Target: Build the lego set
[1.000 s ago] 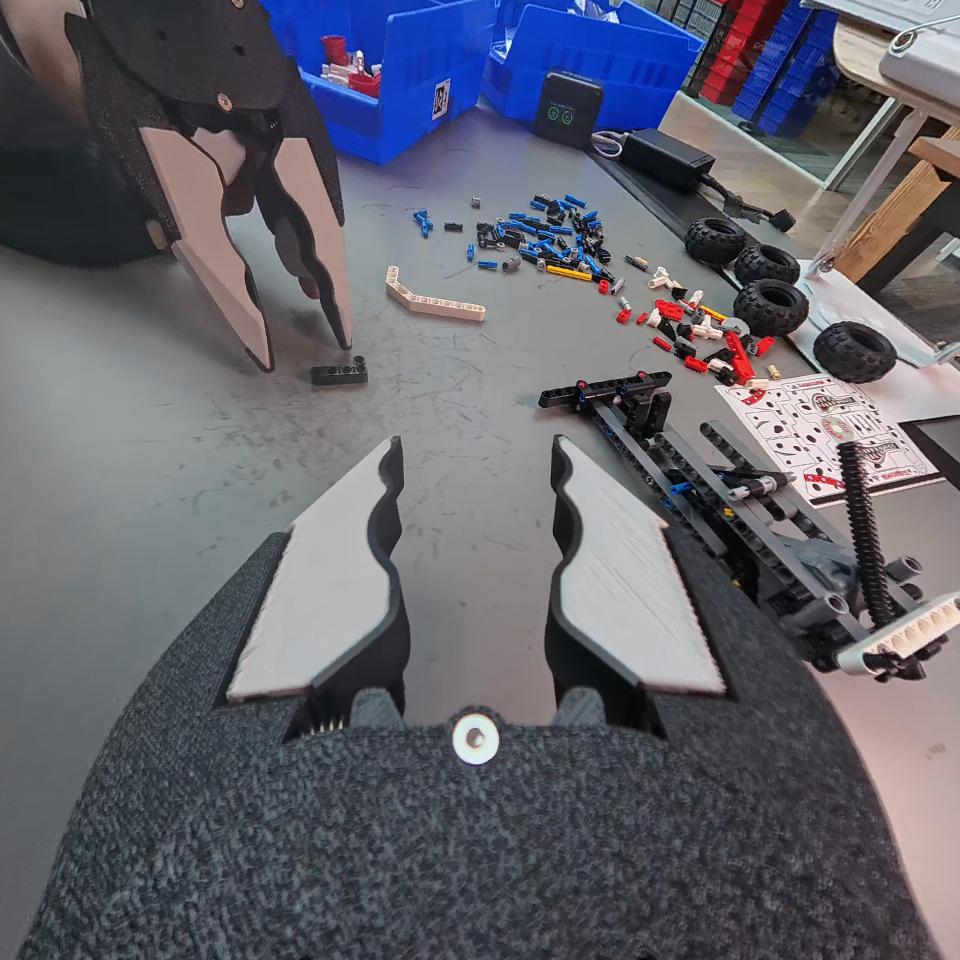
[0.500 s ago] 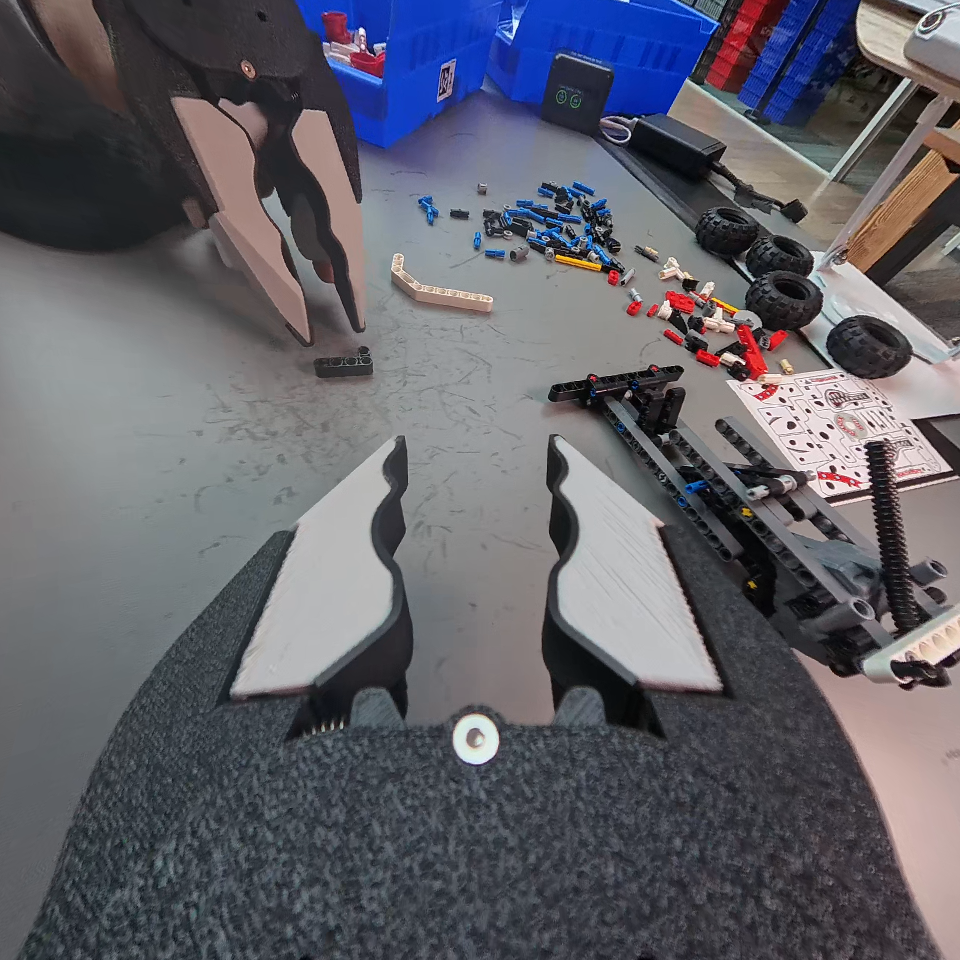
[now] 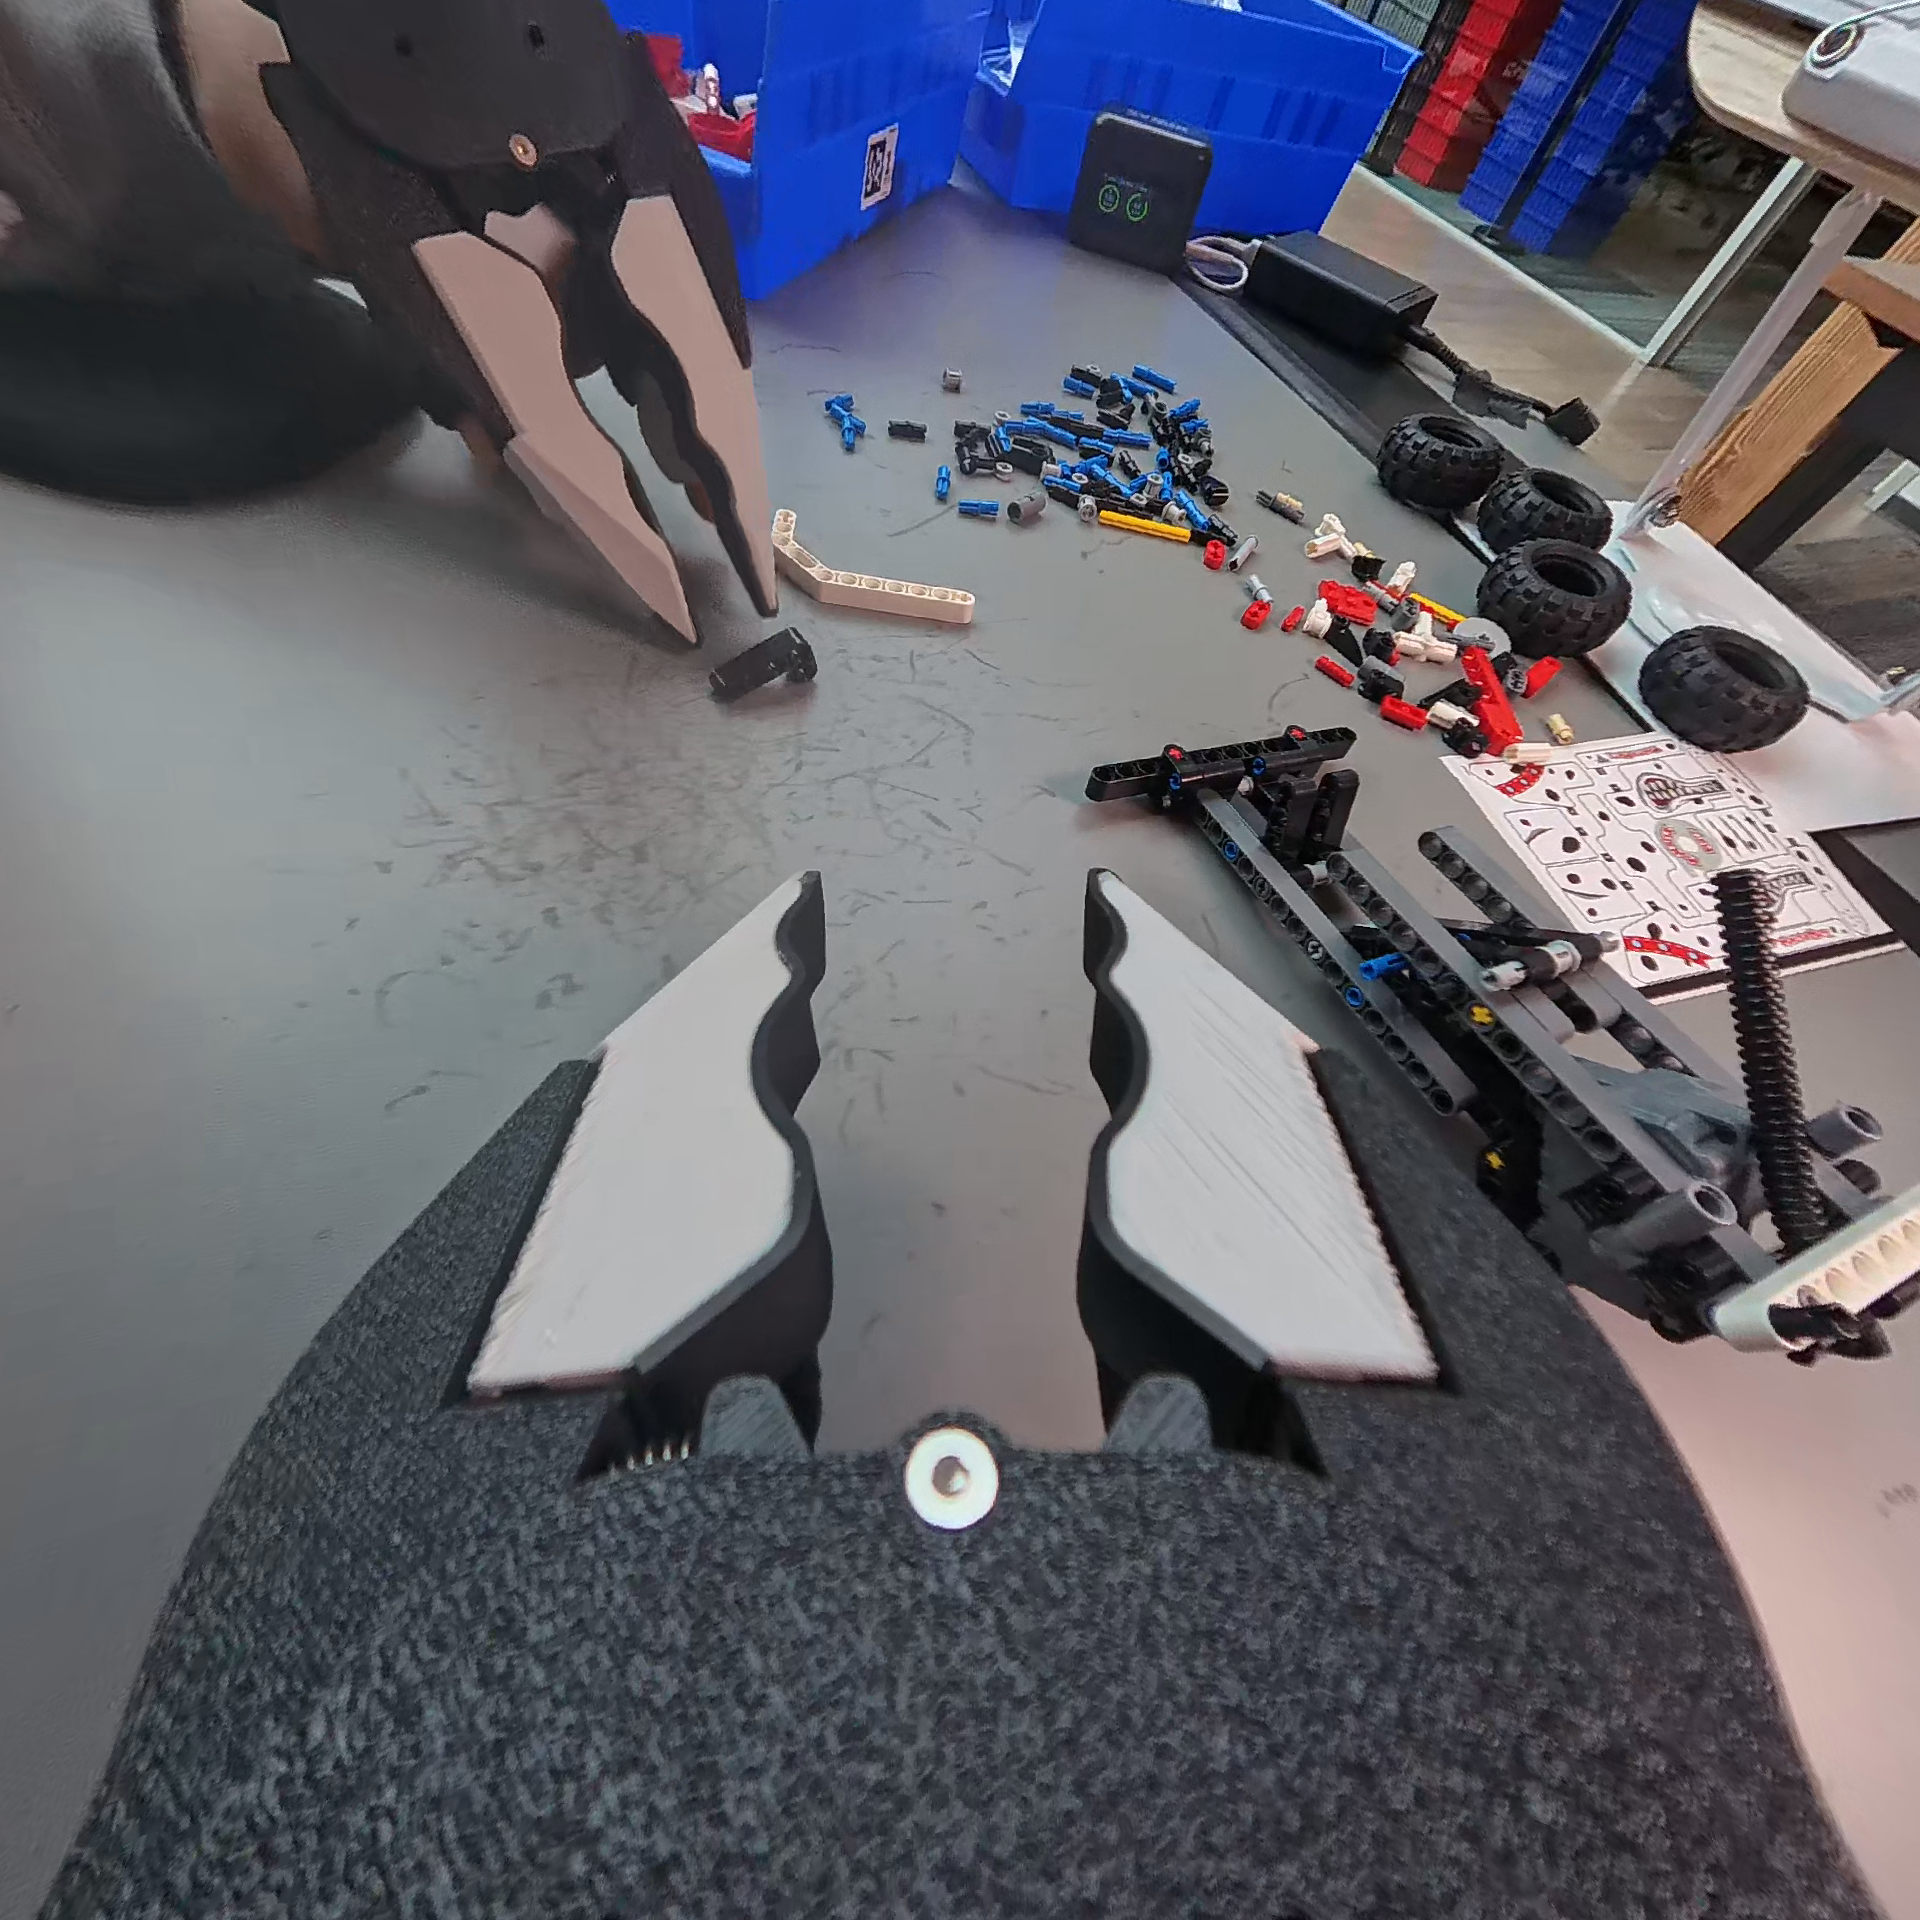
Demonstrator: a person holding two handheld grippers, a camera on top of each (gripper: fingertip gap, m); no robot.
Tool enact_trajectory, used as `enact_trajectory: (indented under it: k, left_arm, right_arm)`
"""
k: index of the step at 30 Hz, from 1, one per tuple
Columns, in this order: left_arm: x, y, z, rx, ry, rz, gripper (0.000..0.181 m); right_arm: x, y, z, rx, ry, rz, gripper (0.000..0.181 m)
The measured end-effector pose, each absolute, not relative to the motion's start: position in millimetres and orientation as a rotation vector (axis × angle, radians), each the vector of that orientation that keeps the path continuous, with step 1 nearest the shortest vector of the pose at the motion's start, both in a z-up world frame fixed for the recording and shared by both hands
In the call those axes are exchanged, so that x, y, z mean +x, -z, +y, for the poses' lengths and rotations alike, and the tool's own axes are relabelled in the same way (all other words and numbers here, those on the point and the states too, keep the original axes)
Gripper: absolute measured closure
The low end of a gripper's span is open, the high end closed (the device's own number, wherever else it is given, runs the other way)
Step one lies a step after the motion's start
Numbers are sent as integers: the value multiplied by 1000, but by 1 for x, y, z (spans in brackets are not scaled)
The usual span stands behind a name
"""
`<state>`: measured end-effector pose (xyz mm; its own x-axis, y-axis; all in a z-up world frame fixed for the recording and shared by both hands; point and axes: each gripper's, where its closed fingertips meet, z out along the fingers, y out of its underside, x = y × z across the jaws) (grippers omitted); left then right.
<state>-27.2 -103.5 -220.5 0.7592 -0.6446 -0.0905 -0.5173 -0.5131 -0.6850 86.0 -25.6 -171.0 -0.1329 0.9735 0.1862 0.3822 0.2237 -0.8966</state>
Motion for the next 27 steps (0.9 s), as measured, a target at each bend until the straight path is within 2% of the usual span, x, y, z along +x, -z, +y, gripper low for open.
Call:
enact_trajectory:
  k: [4,8,15,27]
  left_arm:
    - [-95,190,-94,-2215,142,510,155]
    - [-165,192,-103,-2268,66,180,150]
    - [-180,224,-109,-2378,-15,200,143]
    - [-175,227,-101,-2357,85,177,150]
  right_arm:
    - [87,170,-27,-1277,-895,-1664,132]
    - [87,166,-28,-1267,-909,-1657,133]
    - [86,169,-31,-1265,-926,-1669,134]
    - [87,169,-31,-1272,-942,-1668,134]
